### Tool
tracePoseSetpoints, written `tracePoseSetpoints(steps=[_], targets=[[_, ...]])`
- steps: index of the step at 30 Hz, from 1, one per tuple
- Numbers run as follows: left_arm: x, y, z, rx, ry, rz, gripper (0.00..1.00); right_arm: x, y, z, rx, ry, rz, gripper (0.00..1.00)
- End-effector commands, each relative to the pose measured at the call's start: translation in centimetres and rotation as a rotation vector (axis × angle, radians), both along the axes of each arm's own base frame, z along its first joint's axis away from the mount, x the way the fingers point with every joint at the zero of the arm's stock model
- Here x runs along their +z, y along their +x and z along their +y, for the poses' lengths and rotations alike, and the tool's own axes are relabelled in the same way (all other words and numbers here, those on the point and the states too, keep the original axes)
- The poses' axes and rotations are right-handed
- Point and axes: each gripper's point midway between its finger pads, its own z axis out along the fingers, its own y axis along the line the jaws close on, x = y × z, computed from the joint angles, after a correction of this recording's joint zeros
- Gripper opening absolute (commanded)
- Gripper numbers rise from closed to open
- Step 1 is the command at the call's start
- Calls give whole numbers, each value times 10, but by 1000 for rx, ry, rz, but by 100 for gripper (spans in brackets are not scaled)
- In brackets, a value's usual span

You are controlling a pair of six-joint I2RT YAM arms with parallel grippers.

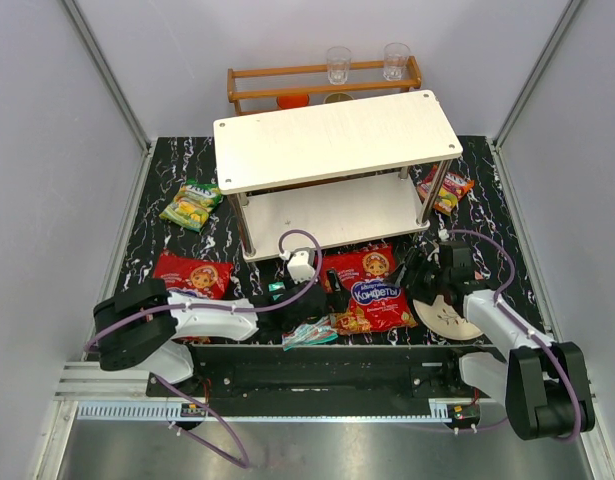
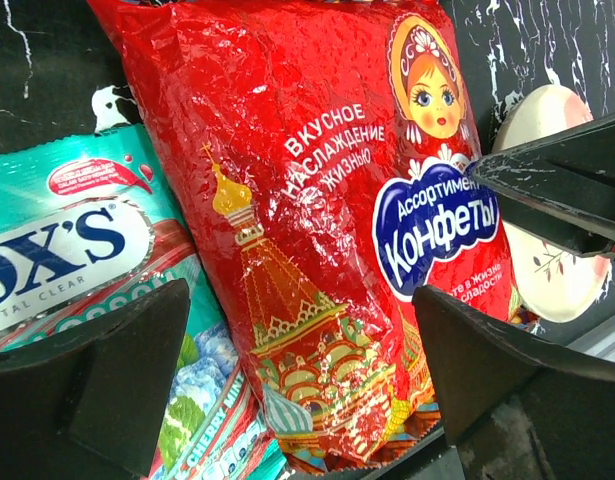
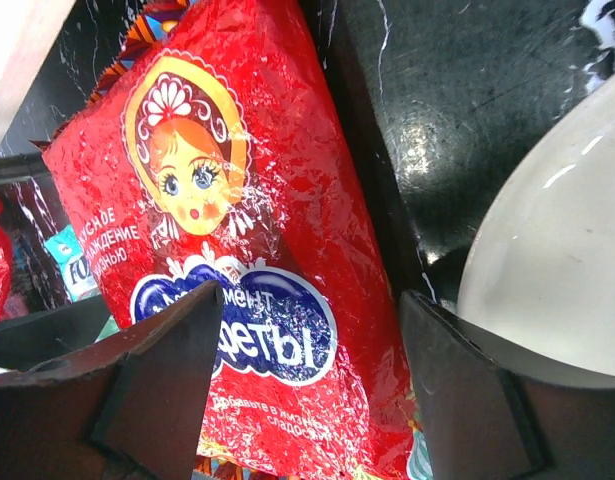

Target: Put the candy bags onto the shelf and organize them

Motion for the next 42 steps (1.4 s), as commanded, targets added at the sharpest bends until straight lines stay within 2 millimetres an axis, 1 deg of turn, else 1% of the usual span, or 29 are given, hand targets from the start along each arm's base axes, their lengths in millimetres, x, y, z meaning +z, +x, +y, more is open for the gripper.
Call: tracePoseSetpoints(steps=[1,2,3,4,6,7,8,9,11,12,13,15,16,18,23,25,26,27,29,31,32,34,35,37,38,41,42], targets=[[41,1,5,54,-69,-38,97,24,13,-9,-50,-46,-99,81],[43,0,11,72,-59,-37,97,38,15,-11,-68,-41,-155,80],[44,-2,18,86,-43,-35,97,43,14,-13,-81,-44,-178,81],[47,-9,29,103,-19,-20,97,47,14,-17,-102,-59,-189,81],[50,-11,47,157,21,-37,97,68,15,-22,-123,-67,-255,81],[48,-19,62,182,38,-15,97,70,13,-25,-131,-82,-254,81],[48,-20,71,212,45,-21,97,76,13,-25,-124,-87,-274,81],[47,-26,84,228,60,-6,96,82,12,-26,-120,-91,-278,81],[37,-34,97,256,51,29,95,90,13,-25,-108,-94,-290,80],[33,-38,106,263,60,43,94,90,13,-24,-102,-94,-286,80],[23,-43,113,277,63,68,94,91,12,-23,-93,-95,-290,80],[12,-47,122,290,73,90,92,91,13,-24,-94,-95,-295,80],[0,-51,130,304,82,111,91,90,12,-23,-94,-93,-292,80],[-10,-54,137,314,87,129,90,89,11,-22,-89,-87,-291,80],[-17,-53,140,322,85,118,88,92,10,-22,-90,-82,-306,80],[-18,-52,133,300,72,105,87,93,11,-21,-87,-78,-311,80],[-22,-52,132,297,78,105,86,93,12,-21,-87,-76,-312,80],[-24,-52,127,292,56,113,85,93,12,-21,-86,-77,-311,80],[-33,-54,125,284,57,131,83,91,12,-20,-83,-77,-299,80],[-40,-58,118,271,16,156,81,89,11,-20,-80,-76,-296,80],[-42,-57,112,264,-9,160,78,90,11,-20,-83,-77,-299,80],[-51,-61,111,256,-10,175,75,88,11,-21,-87,-79,-302,80],[-53,-60,110,254,-9,177,70,88,11,-21,-86,-80,-301,80],[-54,-61,107,248,-6,183,63,88,11,-21,-86,-78,-303,80],[-55,-61,107,248,0,184,54,89,11,-21,-87,-78,-303,80],[-49,-60,104,235,0,172,37,89,11,-21,-85,-81,-309,80],[-47,-60,104,232,7,165,26,89,12,-21,-85,-80,-311,80]])
